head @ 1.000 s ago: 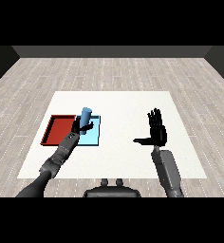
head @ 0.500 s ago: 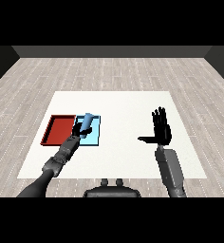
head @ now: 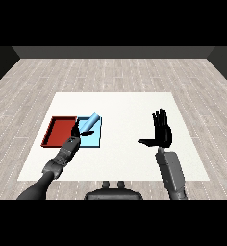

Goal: Pick the blue can and put it in the blue box

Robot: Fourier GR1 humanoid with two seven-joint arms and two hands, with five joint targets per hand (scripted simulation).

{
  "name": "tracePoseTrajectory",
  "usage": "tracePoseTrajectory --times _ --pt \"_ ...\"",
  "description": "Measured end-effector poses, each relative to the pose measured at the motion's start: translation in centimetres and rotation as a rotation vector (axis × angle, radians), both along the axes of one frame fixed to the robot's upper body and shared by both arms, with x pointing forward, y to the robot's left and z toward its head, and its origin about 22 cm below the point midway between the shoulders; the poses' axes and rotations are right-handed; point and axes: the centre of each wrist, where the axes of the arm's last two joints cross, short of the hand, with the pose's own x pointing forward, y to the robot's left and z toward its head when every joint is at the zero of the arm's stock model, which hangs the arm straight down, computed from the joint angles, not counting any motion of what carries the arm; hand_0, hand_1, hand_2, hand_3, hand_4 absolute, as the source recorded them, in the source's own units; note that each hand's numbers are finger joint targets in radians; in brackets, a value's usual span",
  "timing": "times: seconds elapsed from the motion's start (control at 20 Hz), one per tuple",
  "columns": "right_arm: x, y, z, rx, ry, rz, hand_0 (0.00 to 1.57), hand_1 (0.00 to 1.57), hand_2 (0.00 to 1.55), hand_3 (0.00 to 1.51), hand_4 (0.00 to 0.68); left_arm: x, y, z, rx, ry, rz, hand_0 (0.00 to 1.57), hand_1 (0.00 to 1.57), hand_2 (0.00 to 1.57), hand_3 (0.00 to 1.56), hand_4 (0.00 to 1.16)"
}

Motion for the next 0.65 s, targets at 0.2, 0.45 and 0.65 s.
tracePoseTrajectory --times 0.2,0.45,0.65 --pt "-0.2 0.1 0.1 -0.001 -0.011 0.004 0.00 0.00 0.00 0.00 0.000 1.7 -0.2 2.5 -0.052 -0.252 -0.030 0.00 0.00 0.00 0.00 0.00" --pt "-0.2 -0.2 -0.3 -0.047 0.006 0.013 0.00 0.00 0.00 0.00 0.000 3.1 -2.4 5.6 -0.191 -0.580 -0.273 0.00 0.00 0.00 0.00 0.00" --pt "-0.6 -0.7 -1.7 -0.073 0.039 0.028 0.00 0.00 0.00 0.00 0.000 2.3 -3.6 5.9 -0.363 -0.706 -0.473 0.00 0.00 0.00 0.00 0.00"
